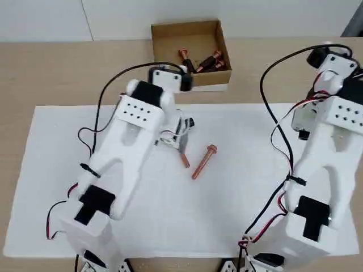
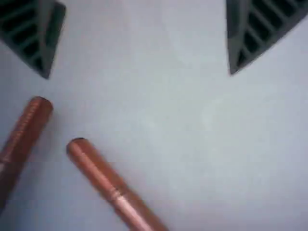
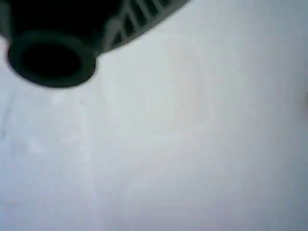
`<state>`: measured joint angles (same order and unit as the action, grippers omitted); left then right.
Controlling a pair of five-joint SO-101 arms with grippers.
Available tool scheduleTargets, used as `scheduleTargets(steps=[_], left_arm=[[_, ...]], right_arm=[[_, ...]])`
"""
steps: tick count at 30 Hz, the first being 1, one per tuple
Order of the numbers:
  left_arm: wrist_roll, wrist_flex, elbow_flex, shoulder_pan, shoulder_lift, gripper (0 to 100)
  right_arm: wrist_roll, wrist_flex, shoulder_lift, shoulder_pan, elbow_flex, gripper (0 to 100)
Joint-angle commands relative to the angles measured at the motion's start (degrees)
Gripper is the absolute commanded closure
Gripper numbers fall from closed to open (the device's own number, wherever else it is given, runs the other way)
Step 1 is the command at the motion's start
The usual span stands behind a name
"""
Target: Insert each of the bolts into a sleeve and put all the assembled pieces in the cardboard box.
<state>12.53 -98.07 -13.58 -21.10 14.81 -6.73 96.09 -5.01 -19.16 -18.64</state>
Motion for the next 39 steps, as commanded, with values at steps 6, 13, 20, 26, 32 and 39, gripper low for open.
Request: scheduleTargets(steps=[6,13,20,26,32,39], left_arm=[[-5.5,15.0,-2.2,-5.2,-0.3,77],[-7.0,16.8,-1.9,-8.8,2.0,77],[-7.0,17.7,-3.6,-9.1,10.4,77],[-8.4,17.9,-3.6,-9.1,11.6,77],[-10.2,18.0,-3.7,-9.1,14.2,77],[-10.2,23.3,-3.8,-9.1,16.4,78]], right_arm=[[-0.7,0.2,3.6,-1.1,-0.3,99.5],[-0.7,0.2,3.6,-2.5,-0.3,99.5],[-1.1,0.2,3.6,-4.0,-0.2,99.5],[-1.8,0.3,3.6,-4.2,-0.2,99.5],[-1.5,0.3,3.6,-4.2,-0.2,99.5],[-1.7,0.3,3.6,-4.2,-0.2,99.5]])
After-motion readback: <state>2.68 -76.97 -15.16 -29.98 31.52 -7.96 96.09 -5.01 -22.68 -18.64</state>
